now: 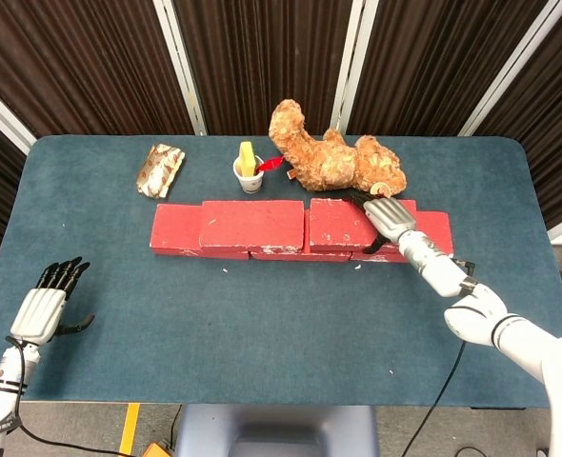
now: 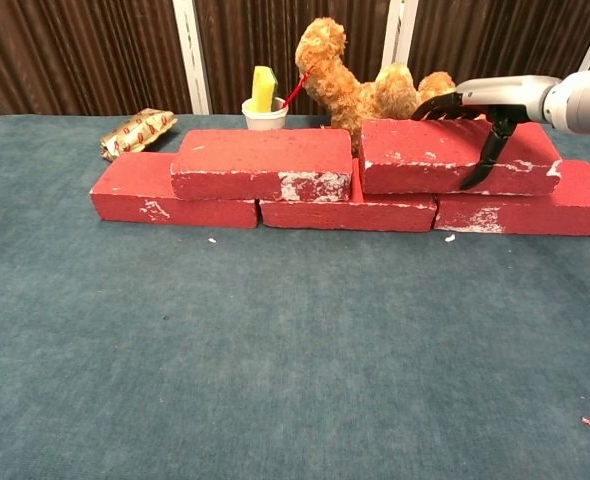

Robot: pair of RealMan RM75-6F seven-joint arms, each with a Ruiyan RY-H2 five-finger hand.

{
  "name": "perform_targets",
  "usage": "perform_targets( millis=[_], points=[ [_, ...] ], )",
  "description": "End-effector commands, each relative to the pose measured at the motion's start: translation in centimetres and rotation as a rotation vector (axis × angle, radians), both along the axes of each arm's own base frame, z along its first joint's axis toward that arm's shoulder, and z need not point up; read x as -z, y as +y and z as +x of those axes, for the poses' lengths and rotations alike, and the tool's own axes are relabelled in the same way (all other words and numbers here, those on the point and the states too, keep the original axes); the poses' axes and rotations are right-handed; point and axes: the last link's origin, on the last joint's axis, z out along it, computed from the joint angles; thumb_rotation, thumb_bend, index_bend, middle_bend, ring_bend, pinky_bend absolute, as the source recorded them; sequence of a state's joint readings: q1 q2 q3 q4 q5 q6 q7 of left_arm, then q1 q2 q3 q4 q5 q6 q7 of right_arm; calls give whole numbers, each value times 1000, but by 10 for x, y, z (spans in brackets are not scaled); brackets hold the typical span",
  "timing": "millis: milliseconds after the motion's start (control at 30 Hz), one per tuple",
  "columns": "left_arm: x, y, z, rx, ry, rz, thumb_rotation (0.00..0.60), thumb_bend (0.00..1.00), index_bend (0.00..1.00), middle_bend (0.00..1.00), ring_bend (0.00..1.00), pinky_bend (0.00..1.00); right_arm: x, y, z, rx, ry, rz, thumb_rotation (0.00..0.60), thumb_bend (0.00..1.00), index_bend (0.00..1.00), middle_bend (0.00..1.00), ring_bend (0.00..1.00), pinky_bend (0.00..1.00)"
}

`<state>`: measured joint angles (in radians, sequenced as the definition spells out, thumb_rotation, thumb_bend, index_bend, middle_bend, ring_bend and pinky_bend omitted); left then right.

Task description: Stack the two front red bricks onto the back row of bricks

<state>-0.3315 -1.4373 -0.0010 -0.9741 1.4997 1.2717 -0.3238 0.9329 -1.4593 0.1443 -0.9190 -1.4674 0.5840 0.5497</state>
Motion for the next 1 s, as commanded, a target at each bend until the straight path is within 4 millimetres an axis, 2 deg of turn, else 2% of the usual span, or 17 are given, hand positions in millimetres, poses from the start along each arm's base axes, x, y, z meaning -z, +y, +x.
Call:
perform_targets(
  millis=[33,633,1000],
  points=[
    [-1,0,0,1,2,3,600,236,0,0,0,10,3,-1,1,3,0,2,600,186,574,570,449,471],
    [-3,-1,0,-1,-3,4,600,237,0,0,0,10,18,-4,12,14,24,2,600,186,551,570,428,413],
    [-5,-1,1,4,-9,5,600,236,0,0,0,10,19,0,15,15,15,-3,600,186,535,569,418,400]
  ],
)
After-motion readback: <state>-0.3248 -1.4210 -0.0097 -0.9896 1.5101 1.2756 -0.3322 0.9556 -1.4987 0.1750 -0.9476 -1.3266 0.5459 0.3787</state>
